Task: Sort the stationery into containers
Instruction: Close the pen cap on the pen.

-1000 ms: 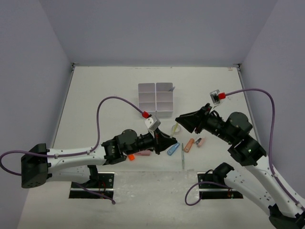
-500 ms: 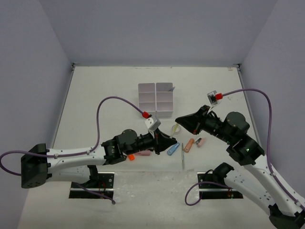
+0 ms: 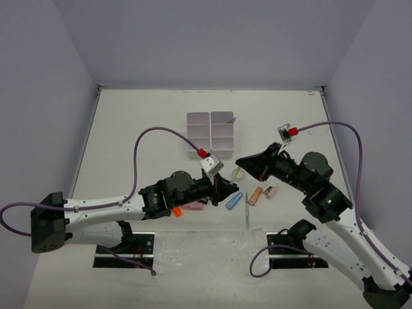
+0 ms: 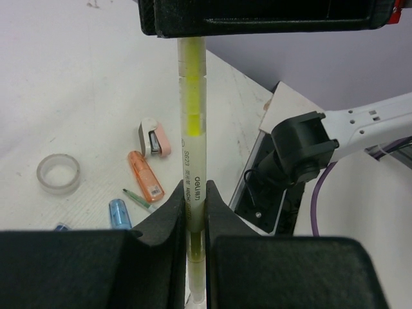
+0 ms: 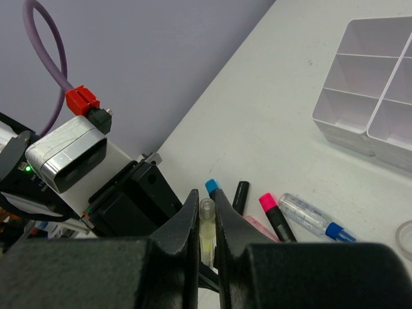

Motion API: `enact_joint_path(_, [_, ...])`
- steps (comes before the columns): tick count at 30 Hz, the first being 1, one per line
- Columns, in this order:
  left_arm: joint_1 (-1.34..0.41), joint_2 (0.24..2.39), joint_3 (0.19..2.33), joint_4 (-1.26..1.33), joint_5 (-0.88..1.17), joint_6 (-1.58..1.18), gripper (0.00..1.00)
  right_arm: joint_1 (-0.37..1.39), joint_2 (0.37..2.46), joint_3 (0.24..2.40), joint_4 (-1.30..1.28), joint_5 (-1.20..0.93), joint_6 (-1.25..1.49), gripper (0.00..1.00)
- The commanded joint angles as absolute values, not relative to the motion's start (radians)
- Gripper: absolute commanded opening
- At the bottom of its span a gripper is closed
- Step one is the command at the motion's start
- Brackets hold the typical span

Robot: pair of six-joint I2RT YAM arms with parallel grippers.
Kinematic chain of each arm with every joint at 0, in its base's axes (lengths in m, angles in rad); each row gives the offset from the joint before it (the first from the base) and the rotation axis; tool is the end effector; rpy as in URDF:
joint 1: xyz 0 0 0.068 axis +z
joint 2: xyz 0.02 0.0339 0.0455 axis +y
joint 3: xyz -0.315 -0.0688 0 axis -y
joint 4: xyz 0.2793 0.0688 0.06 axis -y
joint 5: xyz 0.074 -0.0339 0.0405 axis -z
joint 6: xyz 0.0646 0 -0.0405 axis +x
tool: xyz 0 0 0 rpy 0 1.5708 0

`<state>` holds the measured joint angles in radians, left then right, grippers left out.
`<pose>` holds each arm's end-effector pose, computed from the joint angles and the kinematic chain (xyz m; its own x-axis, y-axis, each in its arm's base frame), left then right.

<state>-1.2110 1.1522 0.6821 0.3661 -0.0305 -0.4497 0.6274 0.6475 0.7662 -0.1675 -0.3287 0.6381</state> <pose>0.1096 -0.2857 0.3139 -0.4349 -0.0778 -0.8971 0.8170 0.3847 -0.4295 0.1286 0.1190 0.3896 -0.5182 0.3207 -0.7929 -0.6324 0.4805 0.6076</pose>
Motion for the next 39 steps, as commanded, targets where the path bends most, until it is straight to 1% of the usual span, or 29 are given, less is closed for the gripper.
enact_joint_path(1, [-1.207,1.128,0.770,0.450,-0.071,-0.340,0.00,0.638,0.666,0.697,-0.209,-0.403,0.637,0.00])
enact_joint_path(5, [-1.206,1.091,0.785,0.445,-0.140,-0.319,0.00,0.638,0.660,0.644,-0.187,-0.408,0.640,0.00])
enact_joint_path(8, [-1.206,1.064,0.819,0.461,-0.159,-0.294,0.00,0.644,0.676,0.553,-0.108,-0.451,0.668,0.00])
enact_joint_path(13, [-1.204,1.054,0.851,0.529,-0.146,-0.300,0.00,0.688,0.698,0.393,0.096,-0.431,0.736,0.00])
enact_joint_path(18, [-1.204,1.056,0.847,0.596,-0.153,-0.316,0.00,0.752,0.760,0.348,0.179,-0.394,0.748,0.00])
enact_joint_path(21, [-1.203,1.040,0.847,0.618,-0.173,-0.320,0.00,0.779,0.821,0.297,0.290,-0.423,0.791,0.00])
enact_joint_path(25, [-1.195,1.016,0.827,0.653,-0.218,-0.322,0.00,0.811,0.861,0.268,0.369,-0.412,0.840,0.00])
enact_joint_path(26, [-1.194,1.004,0.824,0.661,-0.228,-0.322,0.00,0.814,0.874,0.268,0.376,-0.421,0.845,0.00])
enact_joint_path(29, [-1.185,0.969,0.826,0.647,-0.247,-0.315,0.00,0.850,0.896,0.311,0.285,-0.371,0.814,0.00])
enact_joint_path(31, [-1.183,0.938,0.806,0.651,-0.281,-0.300,0.00,0.852,0.897,0.311,0.276,-0.370,0.844,0.00])
enact_joint_path(35, [-1.180,0.896,0.731,0.719,-0.343,-0.321,0.00,0.867,0.905,0.288,0.385,-0.423,0.942,0.00])
enact_joint_path(36, [-1.179,0.884,0.704,0.746,-0.355,-0.333,0.00,0.883,0.904,0.292,0.392,-0.403,0.944,0.00])
enact_joint_path(39, [-1.178,0.862,0.663,0.767,-0.356,-0.344,0.00,0.938,0.900,0.359,0.282,-0.314,0.888,0.00])
